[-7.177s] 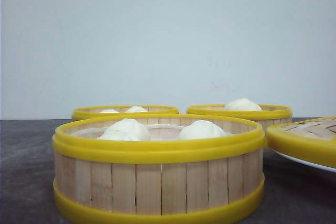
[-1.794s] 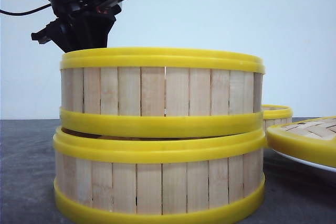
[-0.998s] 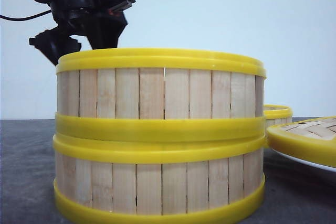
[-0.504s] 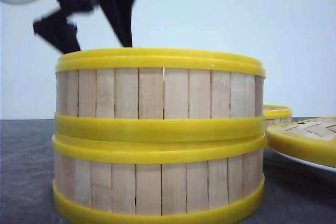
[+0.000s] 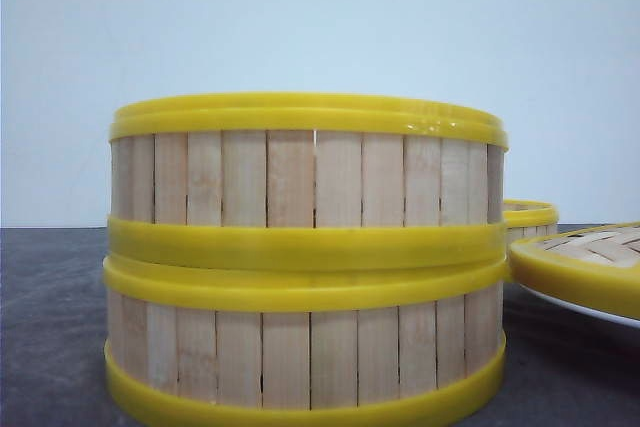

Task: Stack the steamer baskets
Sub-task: 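Open the left gripper and raise it away from the stack, then reach the right gripper to the remaining bun basket and grasp its rim, then lift the basket with the right gripper above the stack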

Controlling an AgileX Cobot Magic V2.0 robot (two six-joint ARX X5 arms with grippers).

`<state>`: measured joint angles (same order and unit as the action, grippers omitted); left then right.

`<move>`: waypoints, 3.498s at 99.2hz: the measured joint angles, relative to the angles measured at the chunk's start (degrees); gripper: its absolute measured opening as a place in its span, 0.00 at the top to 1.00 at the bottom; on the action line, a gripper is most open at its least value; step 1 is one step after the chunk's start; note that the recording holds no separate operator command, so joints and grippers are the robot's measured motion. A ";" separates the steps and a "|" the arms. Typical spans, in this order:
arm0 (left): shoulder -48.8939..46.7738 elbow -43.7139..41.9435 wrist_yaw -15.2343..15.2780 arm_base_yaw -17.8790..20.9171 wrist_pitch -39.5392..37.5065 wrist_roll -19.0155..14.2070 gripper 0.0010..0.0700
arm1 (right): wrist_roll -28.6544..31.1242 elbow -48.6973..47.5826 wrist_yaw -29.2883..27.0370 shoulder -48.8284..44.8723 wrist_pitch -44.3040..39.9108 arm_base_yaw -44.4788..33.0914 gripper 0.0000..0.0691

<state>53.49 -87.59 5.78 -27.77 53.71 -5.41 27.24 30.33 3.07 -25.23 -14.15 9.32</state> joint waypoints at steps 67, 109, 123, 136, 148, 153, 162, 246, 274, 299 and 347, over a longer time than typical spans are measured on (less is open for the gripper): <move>-9.55 0.02 7.78 0.00 9.57 1.60 0.46 | -16.28 66.05 -0.11 -81.66 -40.30 -2.60 0.51; -9.64 0.02 7.78 0.00 9.64 1.60 0.46 | -14.78 66.03 0.07 -88.98 -41.13 -2.58 0.83; -9.64 0.02 7.78 0.00 9.86 1.60 0.46 | -13.46 66.05 -0.04 -89.22 -40.59 -2.64 0.91; -9.64 0.02 7.78 0.00 9.92 1.60 0.46 | -12.52 66.10 -0.07 -89.33 -40.54 -2.60 0.95; -9.64 0.02 7.78 0.00 9.94 1.62 0.46 | -12.39 66.16 0.02 -89.42 -40.19 -2.58 0.96; -9.64 0.02 7.80 0.00 9.94 1.62 0.46 | -12.33 66.18 0.17 -89.44 -40.11 -2.58 0.97; -9.64 0.02 7.78 0.00 9.99 1.62 0.46 | -12.20 66.60 0.81 -89.61 -40.15 -2.67 0.97; -9.64 0.02 7.78 0.00 9.90 2.84 0.46 | -17.46 110.75 11.43 -90.88 -63.17 0.13 0.97; -9.64 0.02 7.78 0.00 9.07 2.84 0.46 | -18.45 110.97 20.02 -88.98 -63.28 4.52 0.97; -9.66 0.02 7.78 0.00 9.07 2.84 0.46 | -18.47 105.37 19.82 -82.60 -63.30 7.78 0.97; -9.66 0.02 7.78 0.00 8.79 2.84 0.46 | -21.51 75.80 14.53 -69.26 -63.36 15.76 0.97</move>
<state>43.83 -87.57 13.56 -27.77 62.50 -2.57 5.74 106.13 17.61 -94.50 -77.52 25.08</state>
